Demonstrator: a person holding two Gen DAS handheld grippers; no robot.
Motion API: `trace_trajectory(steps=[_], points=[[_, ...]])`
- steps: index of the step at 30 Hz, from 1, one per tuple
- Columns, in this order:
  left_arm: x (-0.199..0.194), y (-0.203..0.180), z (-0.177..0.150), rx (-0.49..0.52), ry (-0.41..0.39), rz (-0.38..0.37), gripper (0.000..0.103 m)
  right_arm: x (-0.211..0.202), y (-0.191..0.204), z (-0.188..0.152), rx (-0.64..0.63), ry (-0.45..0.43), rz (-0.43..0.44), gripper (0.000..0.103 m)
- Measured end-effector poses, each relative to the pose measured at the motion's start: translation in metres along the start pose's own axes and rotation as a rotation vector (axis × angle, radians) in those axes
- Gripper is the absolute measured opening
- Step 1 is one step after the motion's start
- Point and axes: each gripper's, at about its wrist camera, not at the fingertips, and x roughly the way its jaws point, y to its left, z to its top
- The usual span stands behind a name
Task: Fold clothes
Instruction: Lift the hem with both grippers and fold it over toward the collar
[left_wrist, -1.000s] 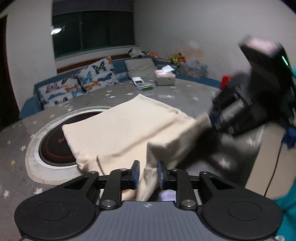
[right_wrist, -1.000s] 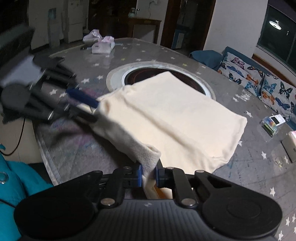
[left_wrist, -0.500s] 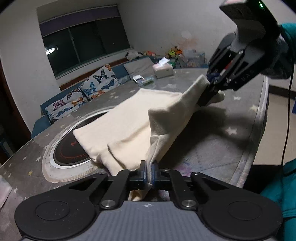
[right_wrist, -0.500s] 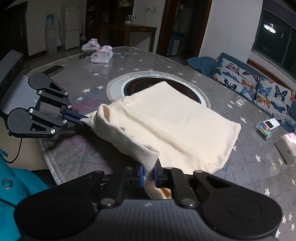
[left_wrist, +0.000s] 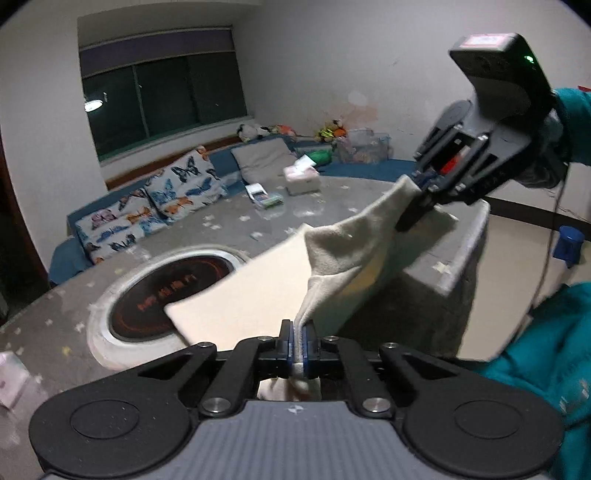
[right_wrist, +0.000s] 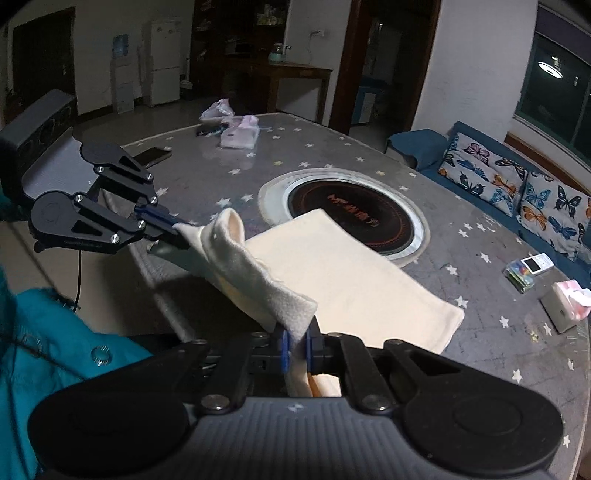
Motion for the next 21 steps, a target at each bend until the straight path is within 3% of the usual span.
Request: trace_trajectory(steps=[9,13,21], points=[[0.073,0.051,0.036,-0.019,-0.008,0.079,0.005,0.042,-0.063,0.037,0.045,0.006,-0.039,0.008],[0.129,0.078,0.043,-0.076,0.045,0.113,0.005,0.086,-0.099,0.050,0.082,0.036,-0.071,0.008],[0.207,0.110,0.025,-0.225,0.159,0.199,0.011,0.175,-0.140,0.036,0.217,0.092,-0.136,0.011]])
